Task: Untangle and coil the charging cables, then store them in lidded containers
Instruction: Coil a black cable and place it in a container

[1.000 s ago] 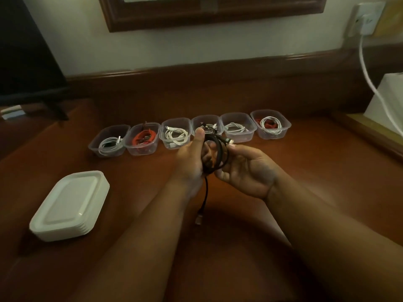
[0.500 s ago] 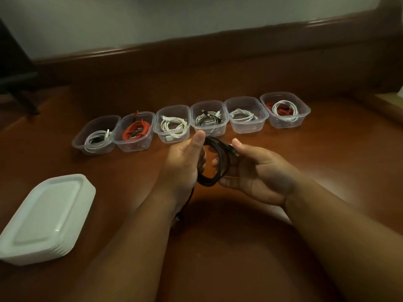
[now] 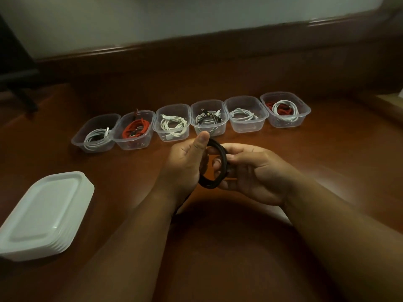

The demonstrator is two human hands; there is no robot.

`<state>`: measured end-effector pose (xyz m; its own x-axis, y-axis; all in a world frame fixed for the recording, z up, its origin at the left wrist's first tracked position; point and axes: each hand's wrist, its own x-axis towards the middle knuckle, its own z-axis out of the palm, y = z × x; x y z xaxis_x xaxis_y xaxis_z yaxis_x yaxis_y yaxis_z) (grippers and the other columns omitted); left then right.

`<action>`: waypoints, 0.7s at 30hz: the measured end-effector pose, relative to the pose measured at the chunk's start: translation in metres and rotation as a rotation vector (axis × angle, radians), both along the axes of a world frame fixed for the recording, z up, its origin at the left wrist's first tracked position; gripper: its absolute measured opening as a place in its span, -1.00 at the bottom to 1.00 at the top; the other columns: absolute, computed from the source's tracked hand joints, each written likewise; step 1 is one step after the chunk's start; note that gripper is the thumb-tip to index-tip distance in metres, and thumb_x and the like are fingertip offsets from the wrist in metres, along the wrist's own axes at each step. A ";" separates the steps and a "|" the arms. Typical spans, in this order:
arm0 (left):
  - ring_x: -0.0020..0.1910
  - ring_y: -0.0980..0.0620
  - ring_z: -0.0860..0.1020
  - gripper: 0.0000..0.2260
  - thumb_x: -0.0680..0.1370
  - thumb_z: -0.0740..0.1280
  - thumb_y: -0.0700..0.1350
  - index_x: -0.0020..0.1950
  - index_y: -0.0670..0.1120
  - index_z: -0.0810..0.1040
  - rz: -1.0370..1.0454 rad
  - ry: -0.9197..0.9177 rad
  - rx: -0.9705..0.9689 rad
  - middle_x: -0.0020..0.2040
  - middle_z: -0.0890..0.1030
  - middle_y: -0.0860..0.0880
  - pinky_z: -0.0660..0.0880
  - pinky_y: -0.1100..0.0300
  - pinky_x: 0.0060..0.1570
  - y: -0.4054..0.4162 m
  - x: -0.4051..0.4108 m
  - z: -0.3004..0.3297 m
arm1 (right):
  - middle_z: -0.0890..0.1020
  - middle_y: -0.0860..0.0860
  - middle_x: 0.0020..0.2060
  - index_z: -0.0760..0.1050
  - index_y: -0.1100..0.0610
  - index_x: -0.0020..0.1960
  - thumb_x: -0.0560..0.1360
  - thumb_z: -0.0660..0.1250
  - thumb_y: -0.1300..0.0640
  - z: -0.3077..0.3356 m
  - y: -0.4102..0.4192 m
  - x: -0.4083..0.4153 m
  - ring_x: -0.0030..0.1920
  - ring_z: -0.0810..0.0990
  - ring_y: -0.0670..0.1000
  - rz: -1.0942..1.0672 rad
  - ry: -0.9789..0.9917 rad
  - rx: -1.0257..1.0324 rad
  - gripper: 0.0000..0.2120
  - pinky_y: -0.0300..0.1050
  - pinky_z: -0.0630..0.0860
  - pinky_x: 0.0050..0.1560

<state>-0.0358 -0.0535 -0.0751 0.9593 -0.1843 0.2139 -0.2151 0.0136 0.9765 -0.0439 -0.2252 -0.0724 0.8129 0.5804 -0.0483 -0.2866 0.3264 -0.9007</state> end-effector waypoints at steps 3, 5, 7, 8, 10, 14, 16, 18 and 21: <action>-0.38 -0.10 0.46 -0.52 0.54 0.23 0.34 -0.25 -0.02 0.64 -0.012 -0.001 0.018 -0.37 0.51 -0.22 0.44 0.02 -0.28 -0.002 0.000 0.000 | 0.63 0.05 -0.19 0.52 0.20 0.19 0.56 0.12 0.32 0.000 0.002 -0.001 -0.14 0.62 -0.01 -0.029 -0.047 -0.070 -0.72 -0.05 0.54 -0.03; -0.42 -0.10 0.43 -0.56 0.55 0.22 0.29 -0.29 -0.02 0.60 -0.018 -0.008 0.022 -0.40 0.51 -0.11 0.41 0.08 -0.34 -0.003 0.000 0.000 | 0.62 0.05 -0.22 0.51 0.23 0.14 0.55 0.11 0.37 0.000 0.002 0.000 -0.18 0.61 0.00 -0.076 -0.071 -0.078 -0.73 -0.01 0.55 -0.03; -0.42 -0.10 0.36 -0.58 0.53 0.22 0.29 -0.37 0.02 0.53 0.000 -0.019 0.038 -0.46 0.43 -0.01 0.38 0.05 -0.34 -0.004 0.000 -0.001 | 0.63 0.07 -0.21 0.51 0.23 0.08 0.44 0.18 0.32 0.001 0.001 0.002 -0.19 0.61 0.02 -0.098 -0.093 -0.049 -0.74 0.03 0.54 0.00; -0.43 -0.07 0.32 -0.57 0.53 0.21 0.29 -0.42 0.05 0.48 0.014 -0.027 0.066 -0.48 0.37 0.05 0.35 0.08 -0.35 -0.003 0.001 -0.002 | 0.63 0.09 -0.18 0.52 0.23 0.07 0.40 0.21 0.29 0.000 0.000 0.003 -0.18 0.61 0.03 -0.102 -0.096 -0.042 -0.73 0.03 0.54 0.00; -0.47 0.06 0.27 -0.55 0.54 0.19 0.26 -0.47 0.08 0.42 0.031 -0.037 0.112 -0.49 0.31 0.10 0.28 0.20 -0.41 -0.003 0.002 -0.002 | 0.63 0.11 -0.14 0.52 0.24 0.08 0.47 0.23 0.29 -0.001 0.001 0.003 -0.15 0.61 0.04 -0.136 -0.106 -0.064 -0.78 0.00 0.56 -0.02; -0.47 0.09 0.19 -0.56 0.52 0.21 0.28 -0.47 0.07 0.40 -0.007 -0.017 0.068 -0.48 0.25 0.08 0.11 0.14 -0.41 -0.002 0.002 -0.003 | 0.66 0.05 -0.16 0.54 0.24 0.15 0.64 0.15 0.27 0.002 0.007 0.002 -0.17 0.63 -0.03 -0.290 -0.118 -0.121 -0.79 -0.08 0.58 -0.09; -0.47 0.07 0.17 -0.57 0.54 0.20 0.24 -0.47 0.07 0.41 -0.028 0.004 0.053 -0.47 0.24 0.05 0.12 0.16 -0.42 -0.002 0.002 -0.002 | 0.67 0.00 -0.19 0.56 0.21 0.15 0.64 0.16 0.26 0.003 0.008 0.001 -0.18 0.63 -0.04 -0.342 -0.145 -0.182 -0.78 -0.09 0.61 -0.10; -0.47 0.08 0.16 -0.58 0.54 0.19 0.19 -0.49 0.07 0.39 -0.025 0.028 0.041 -0.48 0.23 0.06 0.11 0.17 -0.43 -0.003 0.001 0.000 | 0.69 -0.07 -0.23 0.62 0.12 0.10 0.64 0.19 0.25 0.002 0.007 0.001 -0.15 0.66 -0.03 -0.412 -0.276 -0.371 -0.77 -0.08 0.63 -0.09; -0.47 0.06 0.15 -0.63 0.53 0.20 0.17 -0.42 0.04 0.33 -0.009 0.033 0.048 -0.48 0.22 0.05 0.05 0.07 -0.38 -0.004 -0.001 0.002 | 0.71 -0.08 -0.19 0.66 0.01 0.02 0.63 0.18 0.27 0.001 0.007 0.000 -0.11 0.64 0.02 -0.434 -0.419 -0.524 -0.69 -0.05 0.57 -0.05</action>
